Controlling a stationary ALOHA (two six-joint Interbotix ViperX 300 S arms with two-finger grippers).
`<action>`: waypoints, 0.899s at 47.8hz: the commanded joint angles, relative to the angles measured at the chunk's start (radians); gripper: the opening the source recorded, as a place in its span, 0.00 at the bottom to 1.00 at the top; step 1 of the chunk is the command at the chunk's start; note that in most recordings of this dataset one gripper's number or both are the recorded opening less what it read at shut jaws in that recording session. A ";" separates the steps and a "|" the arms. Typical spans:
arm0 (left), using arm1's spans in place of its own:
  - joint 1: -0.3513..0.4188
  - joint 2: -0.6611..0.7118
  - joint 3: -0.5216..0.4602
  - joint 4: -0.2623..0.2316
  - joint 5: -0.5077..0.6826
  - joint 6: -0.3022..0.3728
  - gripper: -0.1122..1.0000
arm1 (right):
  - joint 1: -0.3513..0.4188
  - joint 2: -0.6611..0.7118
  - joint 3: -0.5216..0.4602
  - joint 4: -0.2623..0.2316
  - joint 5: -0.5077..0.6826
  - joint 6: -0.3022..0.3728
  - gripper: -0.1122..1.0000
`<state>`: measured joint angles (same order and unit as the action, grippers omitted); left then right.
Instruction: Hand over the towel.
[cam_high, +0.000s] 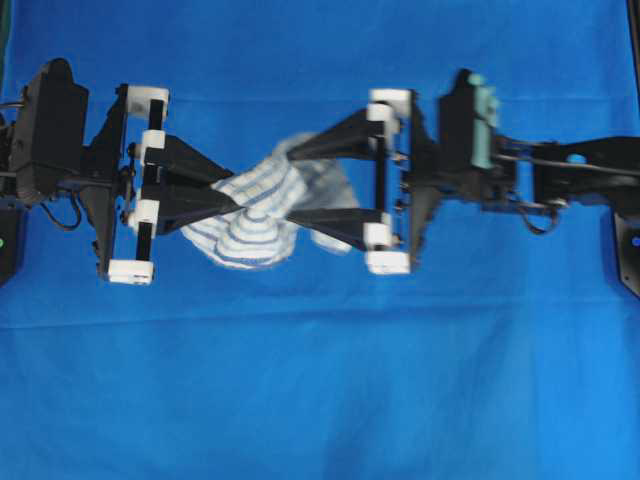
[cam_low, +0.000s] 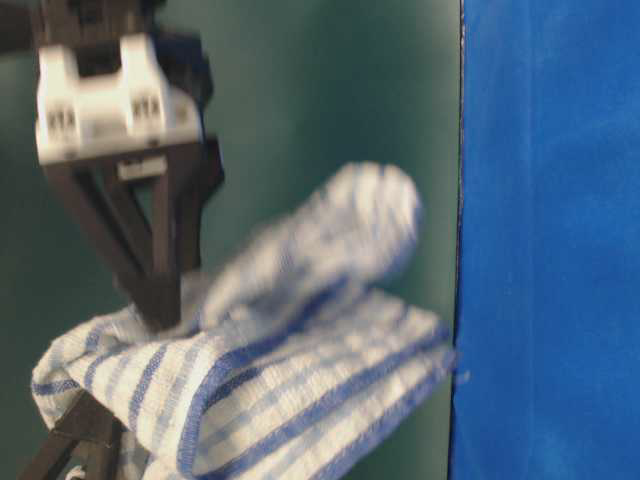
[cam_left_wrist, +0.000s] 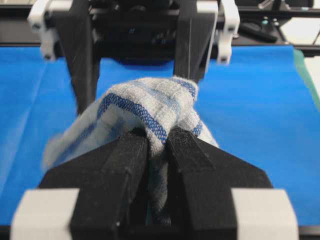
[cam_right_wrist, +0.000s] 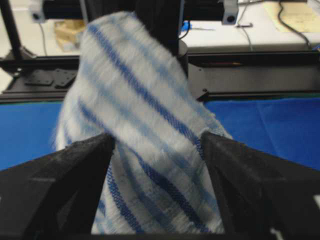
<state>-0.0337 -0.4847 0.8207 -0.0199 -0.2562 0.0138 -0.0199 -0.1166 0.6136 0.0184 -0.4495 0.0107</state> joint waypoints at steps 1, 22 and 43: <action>-0.003 -0.008 -0.014 -0.003 -0.009 0.002 0.14 | 0.006 0.025 -0.067 -0.002 0.026 -0.002 0.75; -0.003 -0.009 -0.014 -0.003 -0.006 0.003 0.14 | 0.012 0.074 -0.129 -0.003 0.060 -0.003 0.73; -0.003 0.015 -0.032 -0.002 -0.006 0.011 0.14 | 0.012 0.072 -0.129 -0.014 0.080 -0.014 0.17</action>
<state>-0.0337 -0.4694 0.8191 -0.0215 -0.2562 0.0184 -0.0092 -0.0291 0.5077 0.0061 -0.3666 -0.0015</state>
